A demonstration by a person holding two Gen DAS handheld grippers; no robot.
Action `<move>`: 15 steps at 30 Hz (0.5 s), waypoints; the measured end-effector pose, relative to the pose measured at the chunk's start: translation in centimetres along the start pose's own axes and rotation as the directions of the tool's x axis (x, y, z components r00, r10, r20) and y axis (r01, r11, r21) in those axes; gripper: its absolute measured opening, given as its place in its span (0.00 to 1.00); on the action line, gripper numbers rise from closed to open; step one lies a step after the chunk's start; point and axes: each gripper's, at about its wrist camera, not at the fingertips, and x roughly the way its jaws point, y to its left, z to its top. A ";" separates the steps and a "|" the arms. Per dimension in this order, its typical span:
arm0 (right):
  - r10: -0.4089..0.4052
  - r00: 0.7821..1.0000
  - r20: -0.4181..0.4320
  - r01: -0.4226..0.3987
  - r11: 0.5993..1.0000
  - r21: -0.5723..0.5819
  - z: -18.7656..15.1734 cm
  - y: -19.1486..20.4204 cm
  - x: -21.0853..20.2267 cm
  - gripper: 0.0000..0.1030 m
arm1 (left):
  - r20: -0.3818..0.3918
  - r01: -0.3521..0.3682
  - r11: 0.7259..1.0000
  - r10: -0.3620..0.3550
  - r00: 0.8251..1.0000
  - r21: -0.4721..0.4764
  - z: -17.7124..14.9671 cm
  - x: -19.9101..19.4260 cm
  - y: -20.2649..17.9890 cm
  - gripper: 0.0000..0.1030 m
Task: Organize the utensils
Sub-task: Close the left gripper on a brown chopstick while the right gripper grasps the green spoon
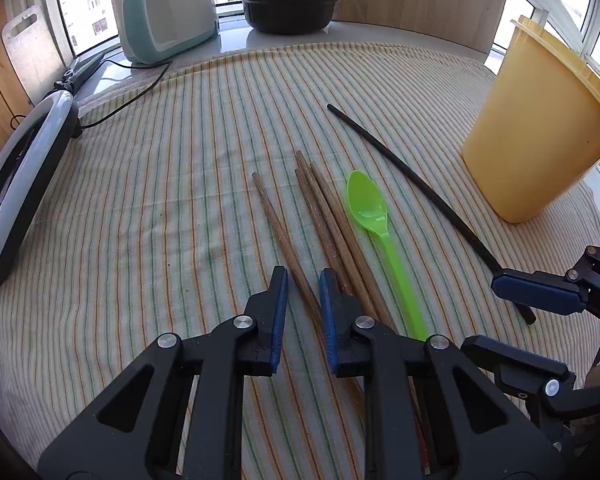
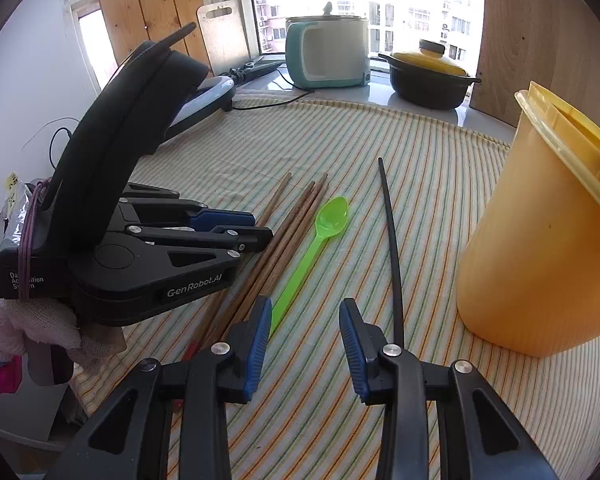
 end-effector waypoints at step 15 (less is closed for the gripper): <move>-0.015 0.997 -0.081 0.015 1.000 0.007 2.3 -0.2 3.3 0.22 | 0.014 0.056 0.992 -0.055 0.998 -0.111 -0.6 -0.5 3.1 0.05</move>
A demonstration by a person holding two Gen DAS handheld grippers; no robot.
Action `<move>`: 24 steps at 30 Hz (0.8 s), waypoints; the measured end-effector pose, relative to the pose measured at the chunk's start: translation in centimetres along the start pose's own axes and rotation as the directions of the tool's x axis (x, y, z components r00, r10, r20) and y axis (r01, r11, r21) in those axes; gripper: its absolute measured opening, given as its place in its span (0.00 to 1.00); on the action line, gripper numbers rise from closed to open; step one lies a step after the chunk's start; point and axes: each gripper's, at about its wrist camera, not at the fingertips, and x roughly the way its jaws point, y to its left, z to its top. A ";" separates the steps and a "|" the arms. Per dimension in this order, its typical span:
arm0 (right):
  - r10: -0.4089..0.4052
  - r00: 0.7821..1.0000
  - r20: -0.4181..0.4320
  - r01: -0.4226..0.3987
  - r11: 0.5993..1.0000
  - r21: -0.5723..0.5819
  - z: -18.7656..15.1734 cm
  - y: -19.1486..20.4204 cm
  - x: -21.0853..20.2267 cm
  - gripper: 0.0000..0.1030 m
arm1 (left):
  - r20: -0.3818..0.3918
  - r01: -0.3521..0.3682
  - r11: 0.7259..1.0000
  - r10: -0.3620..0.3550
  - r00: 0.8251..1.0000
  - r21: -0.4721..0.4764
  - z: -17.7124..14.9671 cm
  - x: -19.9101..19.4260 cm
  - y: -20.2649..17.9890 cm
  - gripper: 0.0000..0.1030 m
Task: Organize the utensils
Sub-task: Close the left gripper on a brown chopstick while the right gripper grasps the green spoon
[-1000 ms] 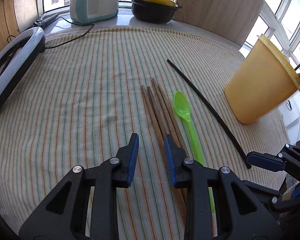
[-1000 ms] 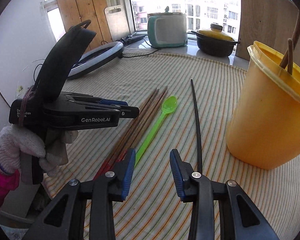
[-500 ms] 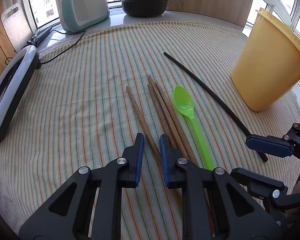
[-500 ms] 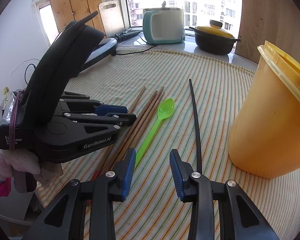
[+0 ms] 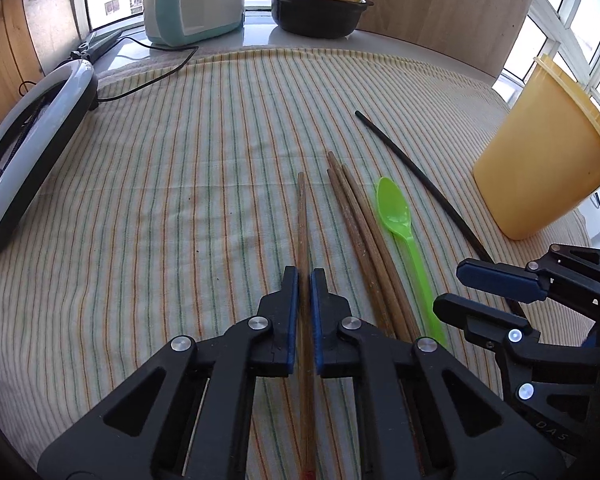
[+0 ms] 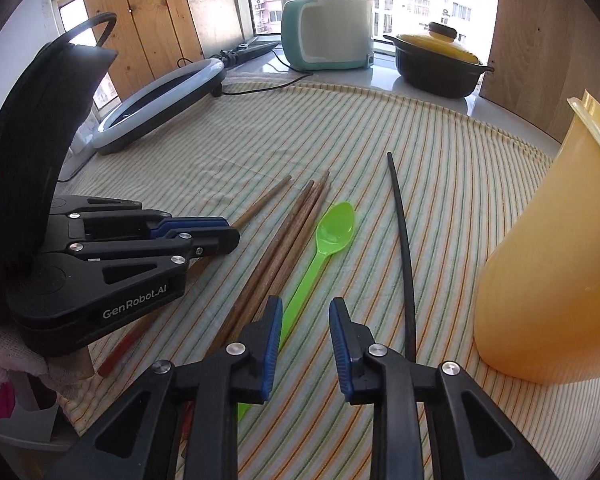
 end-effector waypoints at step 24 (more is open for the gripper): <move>0.115 0.991 -0.073 -0.097 0.973 0.208 2.9 -2.4 3.0 0.04 | 0.000 0.057 0.994 -0.057 0.998 -0.095 0.7 0.1 1.8 0.04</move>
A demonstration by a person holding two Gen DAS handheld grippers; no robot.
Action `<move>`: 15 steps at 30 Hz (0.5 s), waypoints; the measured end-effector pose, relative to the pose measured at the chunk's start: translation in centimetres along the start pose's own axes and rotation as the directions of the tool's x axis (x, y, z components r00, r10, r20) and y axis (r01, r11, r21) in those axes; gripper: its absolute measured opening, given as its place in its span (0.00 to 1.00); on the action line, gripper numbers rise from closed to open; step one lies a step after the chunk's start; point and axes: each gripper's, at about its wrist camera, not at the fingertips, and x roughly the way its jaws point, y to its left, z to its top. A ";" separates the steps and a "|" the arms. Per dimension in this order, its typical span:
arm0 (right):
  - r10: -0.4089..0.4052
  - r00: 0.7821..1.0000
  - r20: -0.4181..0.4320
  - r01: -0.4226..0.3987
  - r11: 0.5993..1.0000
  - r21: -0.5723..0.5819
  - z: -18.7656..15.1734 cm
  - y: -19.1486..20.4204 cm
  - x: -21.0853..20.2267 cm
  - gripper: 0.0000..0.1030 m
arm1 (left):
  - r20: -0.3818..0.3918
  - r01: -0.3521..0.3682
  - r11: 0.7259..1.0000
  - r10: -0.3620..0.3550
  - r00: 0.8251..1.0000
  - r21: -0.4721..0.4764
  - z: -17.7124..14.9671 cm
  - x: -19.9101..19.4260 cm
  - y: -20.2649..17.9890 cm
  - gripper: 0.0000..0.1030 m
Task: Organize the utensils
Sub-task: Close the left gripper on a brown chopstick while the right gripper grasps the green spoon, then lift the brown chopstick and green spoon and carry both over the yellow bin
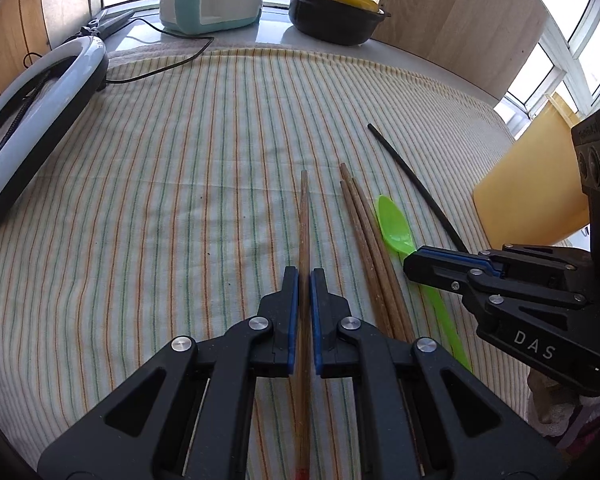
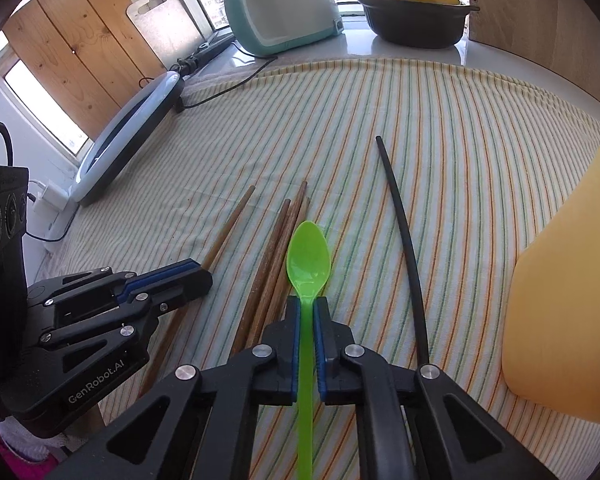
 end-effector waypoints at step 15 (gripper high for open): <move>0.059 0.986 0.159 -0.046 0.996 -0.080 -0.6 2.8 -5.3 0.04 | 0.138 0.089 0.995 -0.080 0.987 -0.055 0.8 -6.3 0.7 0.04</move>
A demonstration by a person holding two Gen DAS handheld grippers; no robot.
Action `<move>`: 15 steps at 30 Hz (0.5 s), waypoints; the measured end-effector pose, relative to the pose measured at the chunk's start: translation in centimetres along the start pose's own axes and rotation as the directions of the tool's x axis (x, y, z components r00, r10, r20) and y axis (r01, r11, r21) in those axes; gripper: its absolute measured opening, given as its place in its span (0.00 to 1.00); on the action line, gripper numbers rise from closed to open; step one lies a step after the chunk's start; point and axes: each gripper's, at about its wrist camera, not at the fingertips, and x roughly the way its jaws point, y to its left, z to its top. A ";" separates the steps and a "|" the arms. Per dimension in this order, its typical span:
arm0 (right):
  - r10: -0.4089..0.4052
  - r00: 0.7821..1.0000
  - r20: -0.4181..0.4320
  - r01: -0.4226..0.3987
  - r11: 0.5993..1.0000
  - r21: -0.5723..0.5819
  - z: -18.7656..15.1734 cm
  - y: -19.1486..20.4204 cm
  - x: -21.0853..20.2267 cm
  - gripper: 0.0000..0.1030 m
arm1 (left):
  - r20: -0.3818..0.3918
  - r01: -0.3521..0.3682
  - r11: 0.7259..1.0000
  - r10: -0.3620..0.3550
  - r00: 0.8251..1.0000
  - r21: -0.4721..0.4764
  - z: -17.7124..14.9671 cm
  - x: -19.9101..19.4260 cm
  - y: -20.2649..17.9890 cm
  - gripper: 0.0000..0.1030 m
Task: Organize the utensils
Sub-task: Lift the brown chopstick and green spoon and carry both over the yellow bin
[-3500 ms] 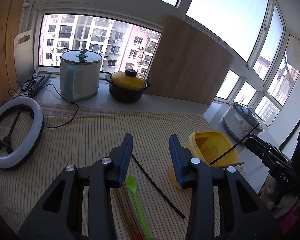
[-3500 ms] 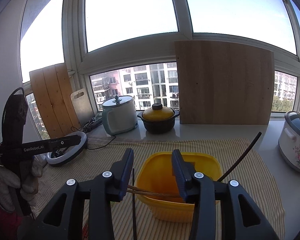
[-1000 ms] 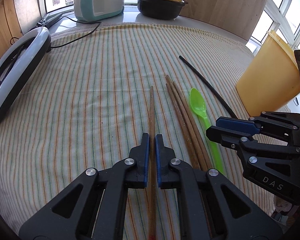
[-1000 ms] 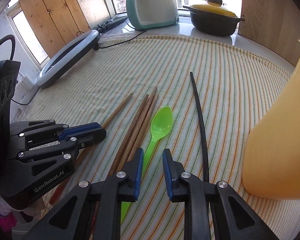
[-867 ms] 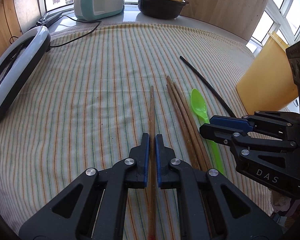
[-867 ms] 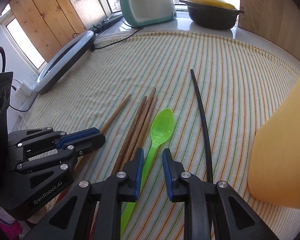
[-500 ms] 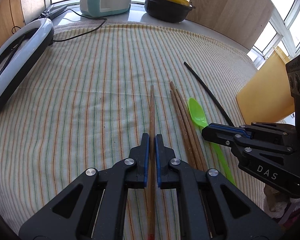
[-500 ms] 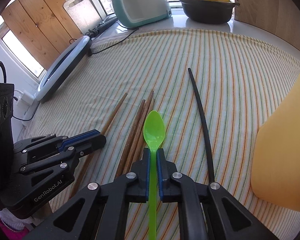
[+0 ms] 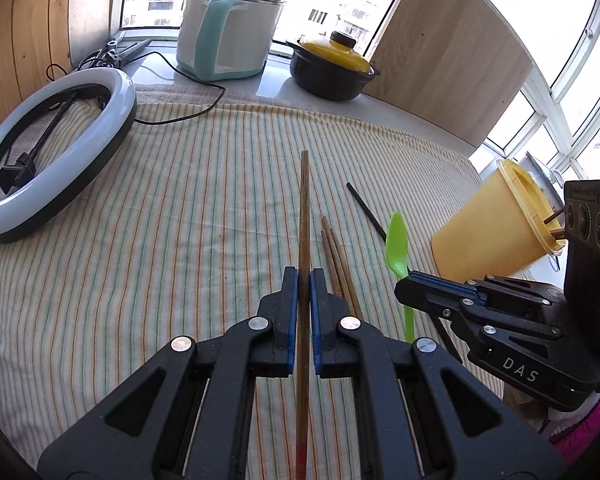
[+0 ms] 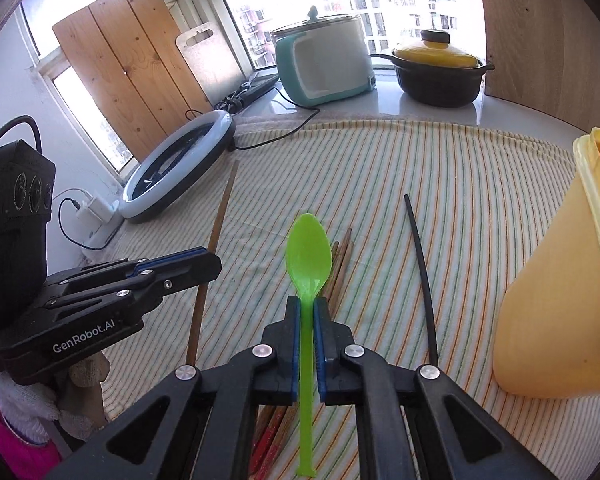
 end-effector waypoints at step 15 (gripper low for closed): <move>0.003 0.984 0.176 0.007 0.999 -0.054 0.1 0.7 -6.6 0.04 | 0.120 0.061 0.997 -0.066 0.991 0.048 1.3 -4.9 -2.8 0.04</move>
